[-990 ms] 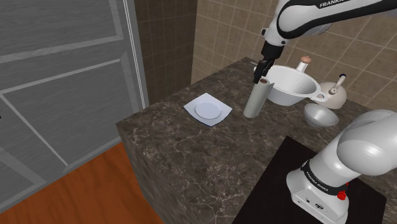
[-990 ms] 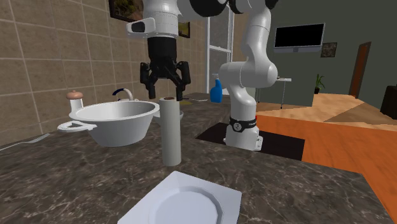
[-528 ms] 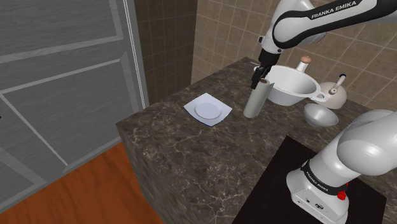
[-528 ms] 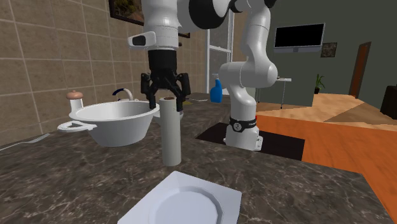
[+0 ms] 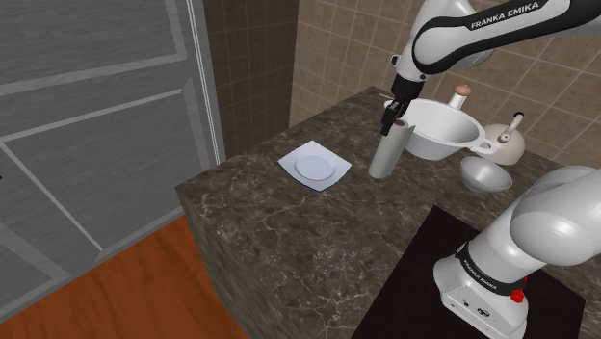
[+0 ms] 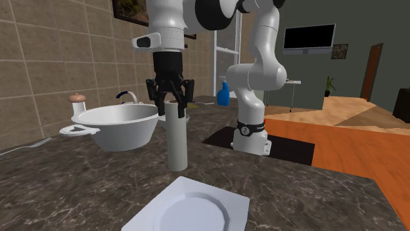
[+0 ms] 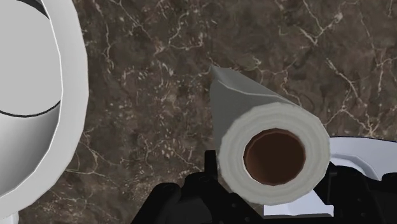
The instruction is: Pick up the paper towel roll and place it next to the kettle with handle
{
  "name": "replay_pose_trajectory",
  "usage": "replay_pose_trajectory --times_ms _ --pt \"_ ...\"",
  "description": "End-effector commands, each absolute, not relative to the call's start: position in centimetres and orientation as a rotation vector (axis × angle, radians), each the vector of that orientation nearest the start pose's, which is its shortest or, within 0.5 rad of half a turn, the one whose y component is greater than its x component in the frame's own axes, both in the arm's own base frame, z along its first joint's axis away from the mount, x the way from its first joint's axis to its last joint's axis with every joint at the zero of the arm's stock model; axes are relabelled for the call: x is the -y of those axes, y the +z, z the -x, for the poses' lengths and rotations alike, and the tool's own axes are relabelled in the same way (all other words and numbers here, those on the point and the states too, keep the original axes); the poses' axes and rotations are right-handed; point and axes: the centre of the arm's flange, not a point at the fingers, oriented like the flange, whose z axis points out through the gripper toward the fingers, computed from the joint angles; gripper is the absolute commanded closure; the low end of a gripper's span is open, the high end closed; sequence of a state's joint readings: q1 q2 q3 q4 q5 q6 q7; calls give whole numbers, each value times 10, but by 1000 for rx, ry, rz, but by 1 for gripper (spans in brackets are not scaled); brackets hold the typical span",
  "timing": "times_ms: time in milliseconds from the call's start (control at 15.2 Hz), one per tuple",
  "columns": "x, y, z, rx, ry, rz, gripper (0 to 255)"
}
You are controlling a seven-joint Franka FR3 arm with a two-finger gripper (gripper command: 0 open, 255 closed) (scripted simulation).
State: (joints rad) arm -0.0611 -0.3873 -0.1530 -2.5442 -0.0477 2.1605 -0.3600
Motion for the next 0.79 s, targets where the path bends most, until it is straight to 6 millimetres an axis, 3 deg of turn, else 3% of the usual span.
replay_pose_trajectory --times_ms 0,396,726 --pt "89 404 -402 286 -8 3111 255" --pt "89 404 -402 286 -8 3111 255" --pt "89 431 -402 286 -8 3111 255"
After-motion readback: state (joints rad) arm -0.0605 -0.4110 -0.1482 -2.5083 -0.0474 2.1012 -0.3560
